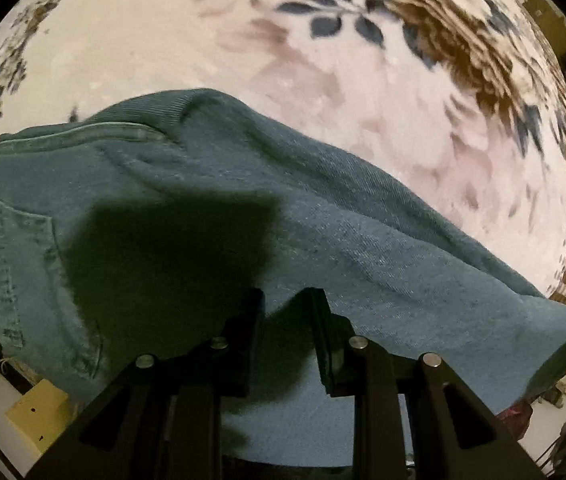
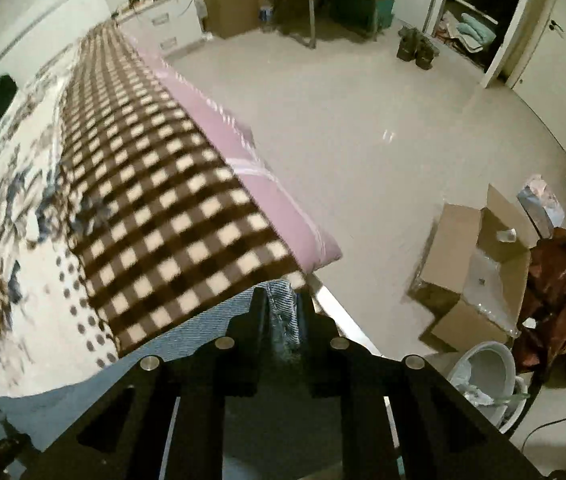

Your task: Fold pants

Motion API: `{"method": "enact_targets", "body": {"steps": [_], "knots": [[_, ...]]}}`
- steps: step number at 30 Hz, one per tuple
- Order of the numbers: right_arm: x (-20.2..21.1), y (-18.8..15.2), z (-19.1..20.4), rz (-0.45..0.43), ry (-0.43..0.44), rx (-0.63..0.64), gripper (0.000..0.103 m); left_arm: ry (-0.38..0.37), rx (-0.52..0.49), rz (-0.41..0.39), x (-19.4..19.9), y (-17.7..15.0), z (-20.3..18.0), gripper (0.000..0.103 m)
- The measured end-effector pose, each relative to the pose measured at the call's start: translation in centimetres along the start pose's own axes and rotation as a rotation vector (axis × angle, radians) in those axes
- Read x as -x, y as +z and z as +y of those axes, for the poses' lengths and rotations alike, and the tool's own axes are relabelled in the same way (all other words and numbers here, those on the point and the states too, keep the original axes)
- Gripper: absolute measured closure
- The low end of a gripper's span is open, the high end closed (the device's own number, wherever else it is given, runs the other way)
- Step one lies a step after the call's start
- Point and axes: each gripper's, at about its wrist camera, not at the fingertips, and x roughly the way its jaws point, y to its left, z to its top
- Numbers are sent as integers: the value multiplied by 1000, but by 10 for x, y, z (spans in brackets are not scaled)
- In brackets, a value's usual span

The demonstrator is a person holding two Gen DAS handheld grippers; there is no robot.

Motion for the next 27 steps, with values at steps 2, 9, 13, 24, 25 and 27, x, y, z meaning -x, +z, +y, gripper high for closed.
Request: {"method": "enact_targets", "body": {"steps": [2,9,13,24,25,27], "knots": [[-2,-7,-3,5,-1,-5,88,1,2,-5,3,-5,-3,82],[-74,-23,1,226,-10,-104,66,-14,-42,-10,-6,-14,-29,82],[-47,-46,-29,208,60,-201,48,19,-66,-26,-24,-9,-42,82],[-51,-183,-89,317,343,-590,41,-29,-33,13,-18,-58,-37,71],[-59,-190,-90,292,395,-634,41,-33,-36,7,-19,-60,-38,67],[-61,-194,-92,201,452,-692,58,-58,-36,-1,-21,-62,-43,52]]}}
